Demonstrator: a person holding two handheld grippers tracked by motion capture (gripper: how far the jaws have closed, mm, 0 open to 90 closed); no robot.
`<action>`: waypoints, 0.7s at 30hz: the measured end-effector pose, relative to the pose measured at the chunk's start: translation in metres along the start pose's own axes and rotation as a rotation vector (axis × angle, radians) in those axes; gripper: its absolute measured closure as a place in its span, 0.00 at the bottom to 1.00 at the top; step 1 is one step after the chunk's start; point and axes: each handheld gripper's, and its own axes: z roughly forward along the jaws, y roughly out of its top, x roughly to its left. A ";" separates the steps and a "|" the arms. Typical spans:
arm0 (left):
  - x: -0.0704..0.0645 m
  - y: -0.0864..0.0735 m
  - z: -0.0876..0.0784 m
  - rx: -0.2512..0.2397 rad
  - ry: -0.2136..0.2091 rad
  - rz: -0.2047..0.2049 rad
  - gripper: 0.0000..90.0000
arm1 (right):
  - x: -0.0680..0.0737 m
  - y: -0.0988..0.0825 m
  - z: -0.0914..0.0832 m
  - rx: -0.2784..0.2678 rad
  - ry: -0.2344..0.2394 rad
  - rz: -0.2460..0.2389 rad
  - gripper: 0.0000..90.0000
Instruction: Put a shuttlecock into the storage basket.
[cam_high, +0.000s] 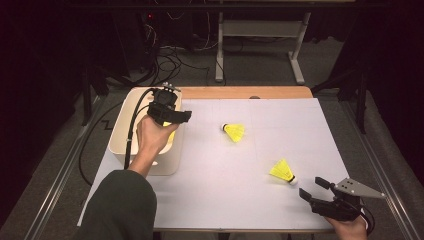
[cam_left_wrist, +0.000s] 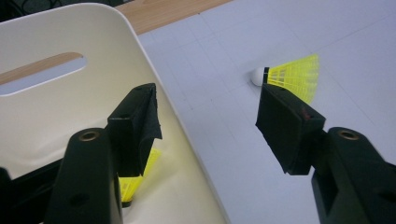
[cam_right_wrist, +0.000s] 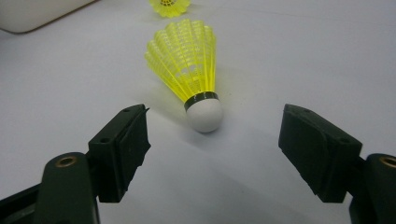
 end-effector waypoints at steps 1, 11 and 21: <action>-0.001 0.000 0.000 -0.003 -0.003 0.001 0.44 | 0.000 0.000 0.000 0.001 0.000 0.000 0.27; -0.016 0.002 0.004 -0.025 -0.039 0.023 0.43 | 0.000 0.000 0.000 0.001 0.001 -0.001 0.27; -0.029 0.001 0.005 -0.038 -0.066 0.033 0.43 | 0.000 0.000 0.000 0.001 0.000 -0.001 0.27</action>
